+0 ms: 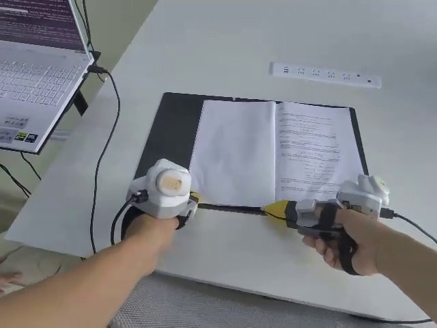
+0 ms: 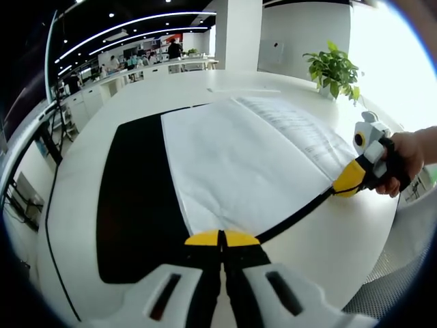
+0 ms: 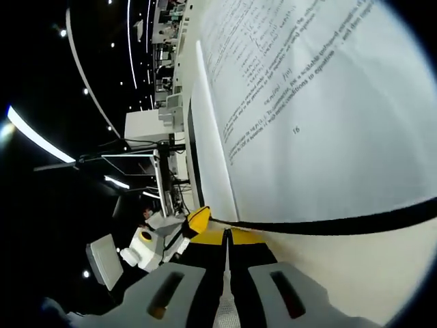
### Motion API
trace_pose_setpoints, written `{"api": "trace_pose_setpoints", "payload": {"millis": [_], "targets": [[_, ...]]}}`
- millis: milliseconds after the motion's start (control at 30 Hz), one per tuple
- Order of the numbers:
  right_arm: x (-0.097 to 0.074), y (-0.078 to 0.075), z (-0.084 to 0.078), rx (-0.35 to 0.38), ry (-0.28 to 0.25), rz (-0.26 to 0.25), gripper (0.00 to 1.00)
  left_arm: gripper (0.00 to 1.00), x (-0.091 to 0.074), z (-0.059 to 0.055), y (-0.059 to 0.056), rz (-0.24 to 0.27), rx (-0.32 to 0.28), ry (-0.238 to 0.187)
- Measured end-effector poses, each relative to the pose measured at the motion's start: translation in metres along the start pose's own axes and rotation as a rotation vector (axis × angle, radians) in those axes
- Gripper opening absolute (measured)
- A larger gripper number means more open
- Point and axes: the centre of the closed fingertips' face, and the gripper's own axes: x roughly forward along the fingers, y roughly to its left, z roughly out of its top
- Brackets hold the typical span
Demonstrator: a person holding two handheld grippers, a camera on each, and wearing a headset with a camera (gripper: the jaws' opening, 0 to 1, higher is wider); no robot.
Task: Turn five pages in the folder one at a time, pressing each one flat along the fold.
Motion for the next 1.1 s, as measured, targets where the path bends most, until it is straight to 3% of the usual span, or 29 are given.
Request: {"api": "trace_pose_setpoints", "payload": {"millis": [67,267,400,467,667,767,867,933,1100], "targets": [[-0.005,0.009,-0.003,0.012,-0.024,0.034,0.00,0.00,0.000,0.000,0.000,-0.001,0.001,0.004],[-0.028,0.034,0.001,-0.047,-0.118,0.086,0.03,0.00,-0.003,0.000,-0.001,-0.016,-0.025,0.029],[-0.052,0.045,0.007,-0.078,-0.207,0.093,0.06,0.00,-0.015,0.006,-0.009,-0.047,-0.014,0.009],[-0.064,0.046,0.010,-0.120,-0.254,0.064,0.10,0.04,-0.021,0.009,-0.011,-0.056,-0.023,0.001],[-0.098,0.053,0.001,-0.234,-0.312,-0.013,0.12,0.12,-0.050,0.020,-0.022,-0.117,-0.039,-0.033],[-0.117,0.055,0.000,-0.321,-0.353,-0.084,0.16,0.19,-0.066,0.027,-0.024,-0.135,-0.060,-0.045],[-0.133,0.067,-0.006,-0.385,-0.402,-0.106,0.21,0.26,-0.088,0.037,-0.026,-0.151,-0.054,-0.070],[-0.138,0.058,0.004,-0.417,-0.416,-0.139,0.23,0.27,-0.099,0.041,-0.028,-0.156,-0.047,-0.080],[-0.161,0.070,-0.008,-0.502,-0.472,-0.207,0.25,0.31,-0.127,0.048,-0.032,-0.165,-0.023,-0.089]]}}
